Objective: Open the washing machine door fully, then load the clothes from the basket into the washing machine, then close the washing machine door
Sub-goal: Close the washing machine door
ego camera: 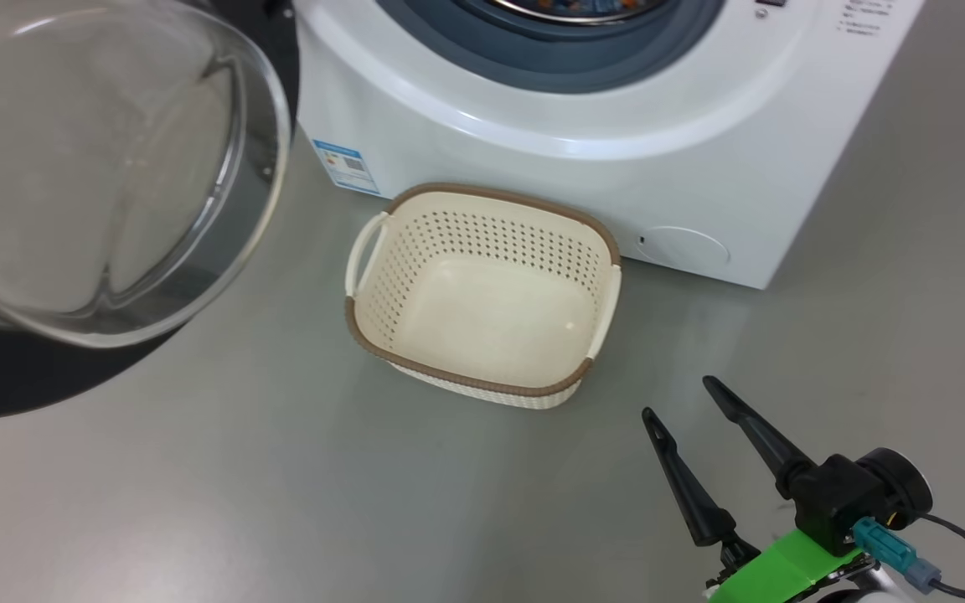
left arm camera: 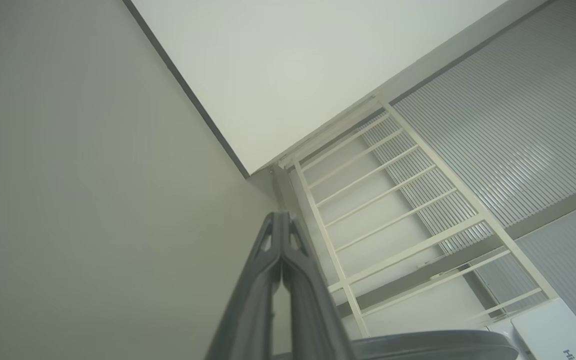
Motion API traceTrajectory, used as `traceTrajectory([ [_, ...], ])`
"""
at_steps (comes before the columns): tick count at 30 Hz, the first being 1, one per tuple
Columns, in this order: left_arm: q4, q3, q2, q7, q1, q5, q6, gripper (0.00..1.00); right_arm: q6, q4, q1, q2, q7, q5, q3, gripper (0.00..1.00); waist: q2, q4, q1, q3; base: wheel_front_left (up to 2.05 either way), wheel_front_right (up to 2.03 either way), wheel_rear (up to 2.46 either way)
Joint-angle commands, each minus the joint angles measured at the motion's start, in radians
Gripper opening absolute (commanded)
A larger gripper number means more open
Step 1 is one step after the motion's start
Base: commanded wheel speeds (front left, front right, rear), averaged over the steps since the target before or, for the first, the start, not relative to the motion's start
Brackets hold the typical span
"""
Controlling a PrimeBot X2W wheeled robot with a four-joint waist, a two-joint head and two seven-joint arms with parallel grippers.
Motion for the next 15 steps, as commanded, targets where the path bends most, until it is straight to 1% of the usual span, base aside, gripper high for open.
traceTrajectory([
  [1,0.009,0.024,0.091,0.018,-0.029,-0.015,0.004,0.0,0.009,-0.032,-0.03,-0.001,0.002,-0.004,0.03,1.0,0.0,-0.027,0.0,0.023,0.0,0.0,0.0],
  [6,0.142,0.023,0.131,0.077,-0.099,-0.048,0.018,0.0,0.009,-0.037,-0.036,-0.005,0.004,-0.005,0.03,1.0,0.0,-0.044,0.0,0.032,0.0,0.0,0.0],
  [10,0.228,0.037,0.151,0.087,-0.141,-0.068,0.041,0.0,0.009,-0.037,-0.037,-0.006,0.0,-0.006,0.03,1.0,0.0,-0.052,0.0,0.033,0.0,0.0,0.0],
  [15,0.306,0.047,0.162,0.135,-0.176,-0.1,0.039,0.0,0.009,-0.031,-0.041,0.0,-0.004,-0.006,0.036,1.0,0.0,-0.06,0.0,0.028,0.0,0.0,0.0],
])
